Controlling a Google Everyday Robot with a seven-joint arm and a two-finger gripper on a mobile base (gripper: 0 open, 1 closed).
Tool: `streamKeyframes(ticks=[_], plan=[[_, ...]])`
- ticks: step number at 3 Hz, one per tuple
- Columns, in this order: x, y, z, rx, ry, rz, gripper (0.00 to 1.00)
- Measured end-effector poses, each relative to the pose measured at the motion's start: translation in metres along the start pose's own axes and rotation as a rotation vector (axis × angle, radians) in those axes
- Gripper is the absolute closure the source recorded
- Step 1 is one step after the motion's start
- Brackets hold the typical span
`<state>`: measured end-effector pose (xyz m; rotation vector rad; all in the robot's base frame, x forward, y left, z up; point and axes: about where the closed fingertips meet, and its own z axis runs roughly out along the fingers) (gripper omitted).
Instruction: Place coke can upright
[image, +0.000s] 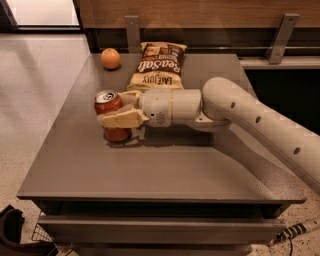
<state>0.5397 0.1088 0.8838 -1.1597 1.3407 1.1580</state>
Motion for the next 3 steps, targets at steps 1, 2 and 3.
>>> streamKeyframes(ticks=[1, 2, 3], plan=[[0.0094, 0.0047, -0.0019, 0.02, -0.011, -0.002, 1.0], [0.0077, 0.0048, -0.0019, 0.02, -0.011, -0.002, 0.83], [0.0076, 0.0049, -0.0017, 0.019, -0.011, -0.002, 0.51]])
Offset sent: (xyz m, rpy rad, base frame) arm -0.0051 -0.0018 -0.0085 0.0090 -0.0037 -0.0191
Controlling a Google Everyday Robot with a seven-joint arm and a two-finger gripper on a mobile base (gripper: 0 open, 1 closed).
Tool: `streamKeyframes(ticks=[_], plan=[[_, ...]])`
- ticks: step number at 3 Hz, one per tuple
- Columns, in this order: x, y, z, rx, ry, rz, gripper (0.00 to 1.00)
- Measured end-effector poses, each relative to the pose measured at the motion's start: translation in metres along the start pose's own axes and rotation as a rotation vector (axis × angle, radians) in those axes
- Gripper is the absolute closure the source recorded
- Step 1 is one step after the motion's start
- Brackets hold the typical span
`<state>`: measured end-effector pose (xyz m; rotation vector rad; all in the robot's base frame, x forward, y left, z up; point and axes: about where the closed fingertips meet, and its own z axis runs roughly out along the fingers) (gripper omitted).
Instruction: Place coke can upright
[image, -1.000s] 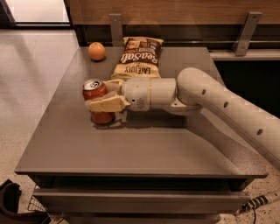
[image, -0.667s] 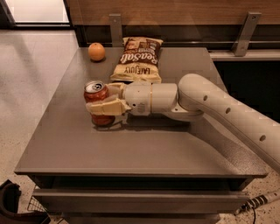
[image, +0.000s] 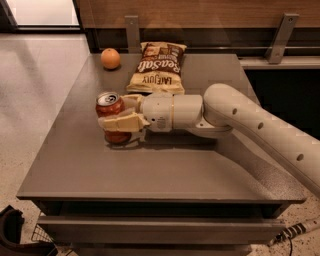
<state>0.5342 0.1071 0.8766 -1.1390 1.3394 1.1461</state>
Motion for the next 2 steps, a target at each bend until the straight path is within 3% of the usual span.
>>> streamKeyframes(ticks=[2], plan=[[0.0, 0.0001, 0.0001, 0.0, 0.0, 0.0, 0.04]])
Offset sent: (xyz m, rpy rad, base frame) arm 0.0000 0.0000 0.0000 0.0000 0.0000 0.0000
